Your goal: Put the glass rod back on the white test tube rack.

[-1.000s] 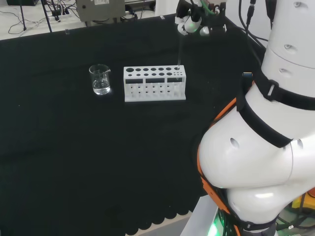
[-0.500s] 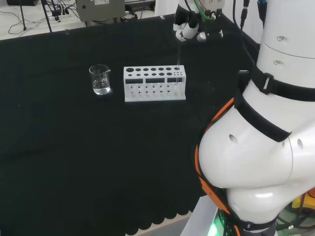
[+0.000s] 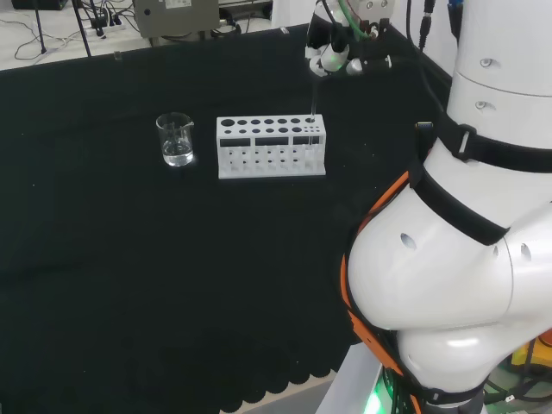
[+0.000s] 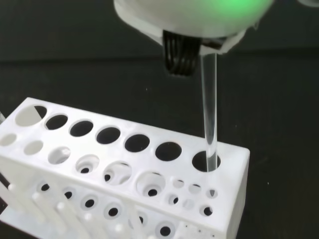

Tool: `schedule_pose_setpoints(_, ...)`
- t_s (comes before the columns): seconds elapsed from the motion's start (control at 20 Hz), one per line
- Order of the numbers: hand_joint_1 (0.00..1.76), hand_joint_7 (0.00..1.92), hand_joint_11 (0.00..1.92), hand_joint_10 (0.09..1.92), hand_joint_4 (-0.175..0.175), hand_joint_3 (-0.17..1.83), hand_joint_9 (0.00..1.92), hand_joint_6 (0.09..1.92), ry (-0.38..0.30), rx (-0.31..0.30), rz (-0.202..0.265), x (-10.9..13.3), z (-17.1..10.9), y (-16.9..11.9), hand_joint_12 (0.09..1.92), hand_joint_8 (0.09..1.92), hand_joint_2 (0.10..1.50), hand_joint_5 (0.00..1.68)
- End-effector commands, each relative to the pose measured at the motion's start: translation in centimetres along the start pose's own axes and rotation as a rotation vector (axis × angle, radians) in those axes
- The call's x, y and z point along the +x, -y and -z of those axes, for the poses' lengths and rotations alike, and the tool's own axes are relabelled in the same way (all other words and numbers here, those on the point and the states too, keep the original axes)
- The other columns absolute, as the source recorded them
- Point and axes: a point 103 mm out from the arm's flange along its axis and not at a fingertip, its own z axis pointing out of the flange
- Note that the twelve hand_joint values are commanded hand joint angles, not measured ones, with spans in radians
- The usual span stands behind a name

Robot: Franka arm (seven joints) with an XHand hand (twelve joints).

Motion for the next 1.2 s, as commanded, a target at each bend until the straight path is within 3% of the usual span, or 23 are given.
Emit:
schedule_pose_setpoints(0.05,1.32,1.34,1.63,0.61,-0.175,0.63,1.7,0.73,-0.008,0.042,0.012,0.2,0.0,0.0,0.92,0.75,0.69,1.11)
schedule_pose_setpoints(0.1,1.31,1.33,1.64,0.63,-0.175,0.57,1.7,0.78,-0.009,0.045,0.012,0.2,0.0,0.0,0.91,0.72,0.73,1.08)
schedule_pose_setpoints(0.2,1.38,1.33,1.67,0.68,-0.175,0.62,1.67,0.88,-0.014,0.055,0.01,0.2,0.2,0.0,0.91,0.64,0.66,0.93)
schedule_pose_setpoints(0.35,1.42,1.1,1.69,0.76,-0.175,0.83,1.65,0.96,-0.013,0.059,0.002,0.0,0.4,0.3,0.93,0.74,0.47,0.76)
schedule_pose_setpoints(0.55,1.43,0.96,1.73,0.82,-0.175,0.91,1.63,0.97,-0.018,0.049,-0.013,-0.5,0.9,0.8,0.97,0.81,0.41,0.65)
schedule_pose_setpoints(1.2,1.43,0.92,1.76,0.86,-0.175,0.93,1.63,0.96,-0.023,0.013,-0.045,-1.9,3.0,2.8,1.02,0.81,0.4,0.61)
